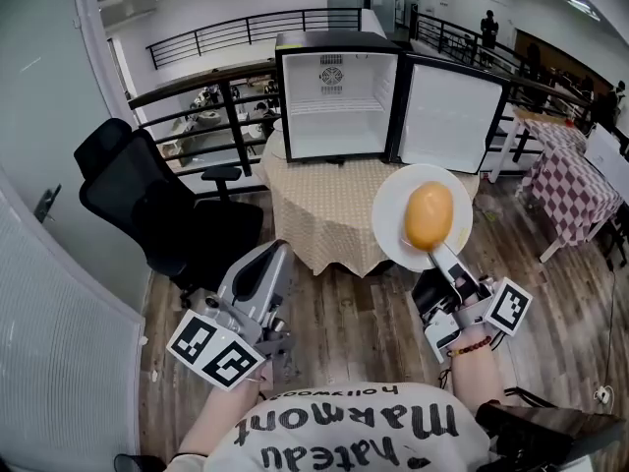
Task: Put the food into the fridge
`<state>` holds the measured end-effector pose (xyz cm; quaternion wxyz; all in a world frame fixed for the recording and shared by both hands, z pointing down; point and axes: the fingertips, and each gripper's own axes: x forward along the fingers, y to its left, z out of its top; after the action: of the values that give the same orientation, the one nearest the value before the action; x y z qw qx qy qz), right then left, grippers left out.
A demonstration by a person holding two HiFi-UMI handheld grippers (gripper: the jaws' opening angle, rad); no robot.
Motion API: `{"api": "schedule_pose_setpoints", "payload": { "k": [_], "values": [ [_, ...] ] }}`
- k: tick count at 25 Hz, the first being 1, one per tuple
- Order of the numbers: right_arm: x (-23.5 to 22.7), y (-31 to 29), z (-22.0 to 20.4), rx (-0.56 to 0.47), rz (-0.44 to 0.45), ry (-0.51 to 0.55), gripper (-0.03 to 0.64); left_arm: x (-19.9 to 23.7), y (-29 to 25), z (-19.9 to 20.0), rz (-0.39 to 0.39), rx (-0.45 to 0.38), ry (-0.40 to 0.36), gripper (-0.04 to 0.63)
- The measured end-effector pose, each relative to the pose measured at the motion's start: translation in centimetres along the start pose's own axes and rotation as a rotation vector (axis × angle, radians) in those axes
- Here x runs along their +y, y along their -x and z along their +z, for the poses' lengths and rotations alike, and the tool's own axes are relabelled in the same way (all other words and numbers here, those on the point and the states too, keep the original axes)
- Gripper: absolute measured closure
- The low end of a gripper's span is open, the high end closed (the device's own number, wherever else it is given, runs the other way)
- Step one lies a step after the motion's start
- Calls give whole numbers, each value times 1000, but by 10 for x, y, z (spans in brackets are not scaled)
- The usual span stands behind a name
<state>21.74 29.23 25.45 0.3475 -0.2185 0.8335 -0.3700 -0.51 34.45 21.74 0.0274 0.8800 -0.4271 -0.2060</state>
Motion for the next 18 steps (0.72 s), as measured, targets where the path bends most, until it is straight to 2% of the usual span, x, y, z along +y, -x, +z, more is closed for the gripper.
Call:
{"api": "schedule_pose_setpoints", "payload": {
  "k": [4, 12, 18],
  "values": [
    [-9, -15, -12, -22, -11, 2, 588, 22, 4, -4, -18, 33, -6, 592],
    [-31, -18, -27, 5, -84, -14, 588, 47, 7, -30, 2, 85, 113, 592],
    [-52, -25, -29, 8, -102, -28, 588, 55, 5, -44, -12, 107, 92, 593]
  ]
}}
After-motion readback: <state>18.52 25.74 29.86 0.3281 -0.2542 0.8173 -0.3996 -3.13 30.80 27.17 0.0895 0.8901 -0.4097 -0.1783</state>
